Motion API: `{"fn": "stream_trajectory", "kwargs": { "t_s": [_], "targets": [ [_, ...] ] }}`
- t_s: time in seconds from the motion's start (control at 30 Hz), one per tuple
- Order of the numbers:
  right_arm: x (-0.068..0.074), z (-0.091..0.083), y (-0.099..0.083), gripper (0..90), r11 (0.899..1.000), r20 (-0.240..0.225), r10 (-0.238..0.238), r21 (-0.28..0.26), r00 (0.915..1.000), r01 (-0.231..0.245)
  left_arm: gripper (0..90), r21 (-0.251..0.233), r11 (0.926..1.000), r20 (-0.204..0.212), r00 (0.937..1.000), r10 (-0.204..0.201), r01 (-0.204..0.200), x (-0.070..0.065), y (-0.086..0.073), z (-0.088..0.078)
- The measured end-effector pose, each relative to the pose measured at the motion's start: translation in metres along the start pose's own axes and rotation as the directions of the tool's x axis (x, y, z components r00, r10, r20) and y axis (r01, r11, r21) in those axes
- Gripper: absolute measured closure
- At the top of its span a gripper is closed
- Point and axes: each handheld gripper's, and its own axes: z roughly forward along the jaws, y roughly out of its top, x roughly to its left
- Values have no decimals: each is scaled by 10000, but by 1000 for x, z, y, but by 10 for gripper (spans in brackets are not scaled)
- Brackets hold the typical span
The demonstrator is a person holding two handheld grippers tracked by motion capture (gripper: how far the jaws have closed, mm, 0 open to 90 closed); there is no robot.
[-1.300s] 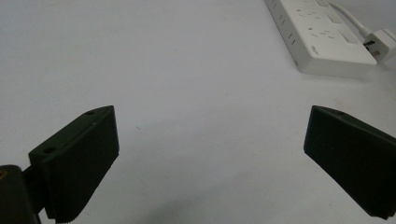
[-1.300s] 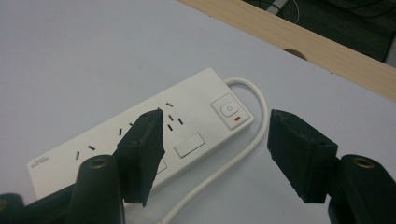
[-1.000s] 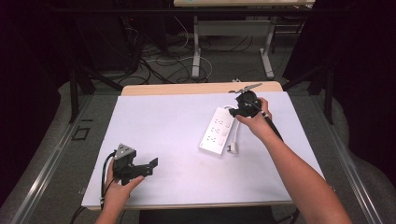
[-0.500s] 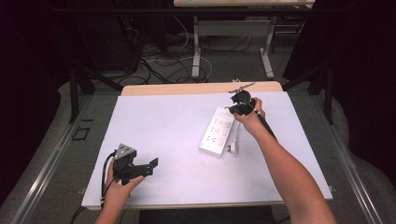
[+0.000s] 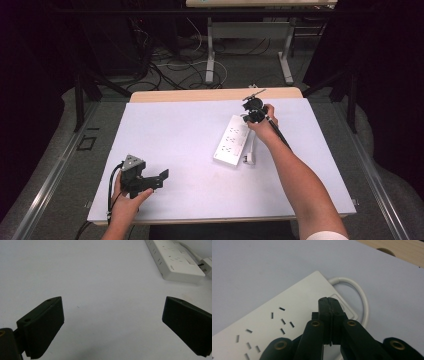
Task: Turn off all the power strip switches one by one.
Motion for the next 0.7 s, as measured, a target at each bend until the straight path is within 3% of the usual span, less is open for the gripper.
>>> {"fn": "stream_trajectory", "kwargs": {
  "t_s": [0.37,0.43,0.57,0.7],
  "targets": [
    [-12,16,-3,900,9979,176,649,56,9977,-650,52,-10,9999,-87,9998,-159,159,5,-2,-1],
    [-15,17,-3,900,9985,73,549,-31,9985,-548,56,15,9998,-87,9998,-177,178,5,-2,-2],
    [-15,19,-3,900,9967,-103,803,-108,9967,-804,61,41,9998,-84,9998,-193,193,5,-2,0],
    [-15,19,-3,900,9963,-29,855,-7,9963,-855,62,84,9999,-69,9999,-133,134,5,-2,0]
  ]
}}
